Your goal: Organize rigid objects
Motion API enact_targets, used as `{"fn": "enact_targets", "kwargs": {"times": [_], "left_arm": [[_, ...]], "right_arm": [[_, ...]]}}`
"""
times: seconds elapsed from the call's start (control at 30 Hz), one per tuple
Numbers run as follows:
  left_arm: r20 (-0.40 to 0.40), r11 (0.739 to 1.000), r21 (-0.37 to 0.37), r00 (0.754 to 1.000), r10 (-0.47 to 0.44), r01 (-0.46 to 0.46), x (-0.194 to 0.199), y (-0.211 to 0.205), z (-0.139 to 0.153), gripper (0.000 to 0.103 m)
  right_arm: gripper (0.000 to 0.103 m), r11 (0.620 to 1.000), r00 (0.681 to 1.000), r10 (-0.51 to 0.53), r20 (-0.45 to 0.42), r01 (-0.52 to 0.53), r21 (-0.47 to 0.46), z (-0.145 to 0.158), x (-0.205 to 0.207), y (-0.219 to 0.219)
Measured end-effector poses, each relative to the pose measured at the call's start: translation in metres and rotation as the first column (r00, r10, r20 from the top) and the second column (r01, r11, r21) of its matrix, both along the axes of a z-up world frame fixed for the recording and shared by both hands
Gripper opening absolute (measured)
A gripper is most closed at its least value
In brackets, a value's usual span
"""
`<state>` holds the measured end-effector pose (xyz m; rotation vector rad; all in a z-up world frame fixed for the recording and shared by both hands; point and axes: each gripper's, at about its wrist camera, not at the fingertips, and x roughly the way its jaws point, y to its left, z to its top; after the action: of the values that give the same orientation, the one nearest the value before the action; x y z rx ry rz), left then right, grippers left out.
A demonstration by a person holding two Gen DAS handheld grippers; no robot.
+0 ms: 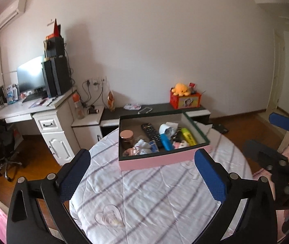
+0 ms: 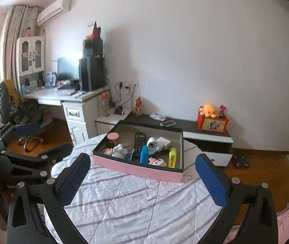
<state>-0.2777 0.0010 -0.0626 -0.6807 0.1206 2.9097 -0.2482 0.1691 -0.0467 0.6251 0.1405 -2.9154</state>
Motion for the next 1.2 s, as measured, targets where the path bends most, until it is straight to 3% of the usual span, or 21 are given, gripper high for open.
{"fn": "enact_targets", "kwargs": {"times": [0.3,0.7,1.2], "left_arm": [[-0.12,0.998,-0.013,0.991,0.063,-0.065,0.075,0.005,0.022,0.103],[-0.289,0.995,-0.007,0.953,0.093,-0.099,0.143,-0.004,0.039,0.103],[-0.361,0.994,0.034,0.926,0.107,-0.102,0.204,-0.013,0.049,0.103]], "right_arm": [[0.103,0.999,0.993,-0.035,-0.115,0.033,-0.02,0.021,0.07,0.001],[0.103,1.0,0.975,-0.03,-0.22,0.03,-0.003,0.041,0.129,-0.01],[0.103,0.999,0.95,-0.038,-0.31,0.034,-0.018,0.049,0.188,-0.017]]}}
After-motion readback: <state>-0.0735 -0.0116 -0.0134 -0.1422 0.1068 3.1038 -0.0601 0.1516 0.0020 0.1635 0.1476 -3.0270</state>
